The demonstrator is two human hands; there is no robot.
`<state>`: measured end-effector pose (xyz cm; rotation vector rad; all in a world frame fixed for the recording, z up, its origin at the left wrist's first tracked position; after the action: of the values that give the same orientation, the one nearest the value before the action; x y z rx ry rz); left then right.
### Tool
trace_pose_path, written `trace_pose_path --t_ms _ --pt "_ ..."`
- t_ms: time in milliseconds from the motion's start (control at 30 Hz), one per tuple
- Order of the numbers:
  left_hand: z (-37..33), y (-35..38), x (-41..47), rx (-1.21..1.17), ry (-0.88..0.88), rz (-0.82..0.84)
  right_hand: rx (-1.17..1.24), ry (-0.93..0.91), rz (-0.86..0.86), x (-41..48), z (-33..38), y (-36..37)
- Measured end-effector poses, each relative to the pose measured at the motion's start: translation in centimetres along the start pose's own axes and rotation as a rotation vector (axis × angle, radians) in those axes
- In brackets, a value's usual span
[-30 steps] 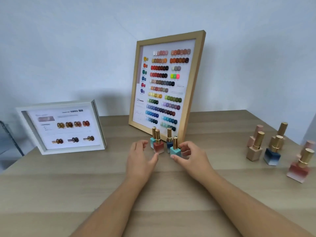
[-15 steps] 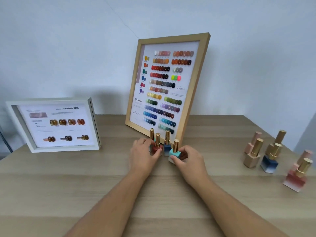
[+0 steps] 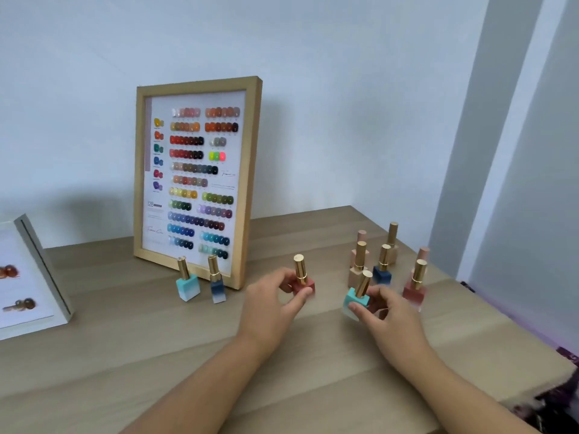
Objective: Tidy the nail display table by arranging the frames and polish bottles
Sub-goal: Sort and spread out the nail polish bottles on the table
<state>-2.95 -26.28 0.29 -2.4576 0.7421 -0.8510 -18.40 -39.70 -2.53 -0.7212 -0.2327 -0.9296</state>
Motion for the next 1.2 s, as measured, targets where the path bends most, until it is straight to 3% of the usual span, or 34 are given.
trace_pose_path --t_ms 300,667,767,867,967,1200 --pt "-5.1 11.4 1.3 -0.122 -0.010 0.212 -0.163 0.111 -0.184 -2.1 -5.4 -9.8" --pt "-5.2 13.2 1.3 -0.006 -0.031 0.211 -0.242 0.179 -0.191 -1.0 -7.1 -10.6" --pt "-5.2 12.6 0.9 0.000 -0.028 0.193 -0.240 0.154 -0.288 -1.7 -6.3 -11.2" --pt "-4.9 10.6 0.7 0.003 -0.004 0.127 -0.324 -0.076 -0.405 -2.7 -3.2 -10.9" --pt "-4.0 6.7 0.8 0.008 0.030 -0.002 -0.273 -0.280 -0.301 -2.2 0.5 -7.8" --pt "0.9 -5.2 -0.5 0.047 0.069 -0.350 -0.008 -0.294 0.036 0.8 5.5 2.9"
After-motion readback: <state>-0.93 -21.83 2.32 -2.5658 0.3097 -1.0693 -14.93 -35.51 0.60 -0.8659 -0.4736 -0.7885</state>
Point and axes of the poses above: each hand's wrist, its own x-axis towards the middle knuckle, its own y-axis out of the palm, z = x × y, the point moved 5 cm from there along x, towards the middle knuckle, and after that the axes turned 9 degrees about -y, right-handed, at the moved point
